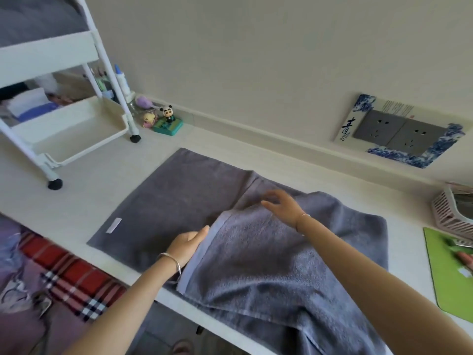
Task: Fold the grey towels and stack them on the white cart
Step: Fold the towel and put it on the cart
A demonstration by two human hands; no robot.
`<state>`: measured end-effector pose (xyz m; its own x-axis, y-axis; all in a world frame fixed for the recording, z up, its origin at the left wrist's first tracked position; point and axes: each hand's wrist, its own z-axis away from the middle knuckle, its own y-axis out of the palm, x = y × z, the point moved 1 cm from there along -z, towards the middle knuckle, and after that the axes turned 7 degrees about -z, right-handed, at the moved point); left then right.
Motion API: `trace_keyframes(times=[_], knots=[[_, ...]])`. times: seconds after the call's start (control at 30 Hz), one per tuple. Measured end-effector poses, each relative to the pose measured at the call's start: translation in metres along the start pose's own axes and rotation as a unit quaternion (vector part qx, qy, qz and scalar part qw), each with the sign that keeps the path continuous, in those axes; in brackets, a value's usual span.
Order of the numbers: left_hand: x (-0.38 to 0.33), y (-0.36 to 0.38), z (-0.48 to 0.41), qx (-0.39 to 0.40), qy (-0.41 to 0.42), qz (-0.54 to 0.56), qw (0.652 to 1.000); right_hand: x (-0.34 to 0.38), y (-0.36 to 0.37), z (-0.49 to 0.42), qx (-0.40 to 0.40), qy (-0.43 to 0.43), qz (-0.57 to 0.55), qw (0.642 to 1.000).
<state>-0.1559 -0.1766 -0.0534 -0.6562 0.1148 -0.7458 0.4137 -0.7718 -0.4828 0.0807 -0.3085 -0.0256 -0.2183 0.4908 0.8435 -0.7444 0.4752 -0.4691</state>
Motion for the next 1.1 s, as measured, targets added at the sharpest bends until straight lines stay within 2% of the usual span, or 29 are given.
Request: trace_keyframes(times=[0.07,0.17,0.27,0.43,0.53,0.63,0.73,0.83,0.97,1.1], knots=[[-0.002,0.003,0.000,0.000,0.024,-0.043,0.999,-0.010,-0.019,-0.021,-0.056,0.000,0.092,0.994],[-0.001,0.005,-0.006,-0.004,0.026,-0.089,0.996,-0.018,-0.028,-0.043,-0.051,0.055,0.214,0.974],[-0.004,0.008,-0.005,0.025,0.037,-0.121,0.992,-0.025,-0.027,-0.057,-0.039,0.100,0.249,0.963],[-0.008,0.014,-0.003,0.086,-0.009,-0.136,0.987,-0.027,-0.025,-0.062,-0.082,0.089,0.273,0.954],[-0.015,0.017,0.003,0.103,-0.026,-0.152,0.983,-0.024,-0.030,-0.056,-0.107,0.030,0.204,0.973],[-0.028,0.017,0.012,0.111,-0.027,-0.072,0.991,-0.015,-0.041,-0.046,-0.130,-0.005,0.088,0.988],[-0.047,0.017,0.019,0.126,-0.023,0.052,0.990,0.006,-0.053,-0.036,-0.148,-0.059,0.044,0.986],[-0.082,0.005,0.031,0.159,-0.009,0.162,0.974,0.049,-0.068,-0.022,-0.166,-0.099,-0.025,0.981],[-0.115,-0.030,0.046,0.209,0.044,0.214,0.953,0.108,-0.083,-0.006,-0.178,-0.152,-0.090,0.968],[-0.130,-0.077,0.051,0.187,0.090,0.242,0.948,0.165,-0.077,-0.008,-0.172,-0.178,-0.133,0.960]])
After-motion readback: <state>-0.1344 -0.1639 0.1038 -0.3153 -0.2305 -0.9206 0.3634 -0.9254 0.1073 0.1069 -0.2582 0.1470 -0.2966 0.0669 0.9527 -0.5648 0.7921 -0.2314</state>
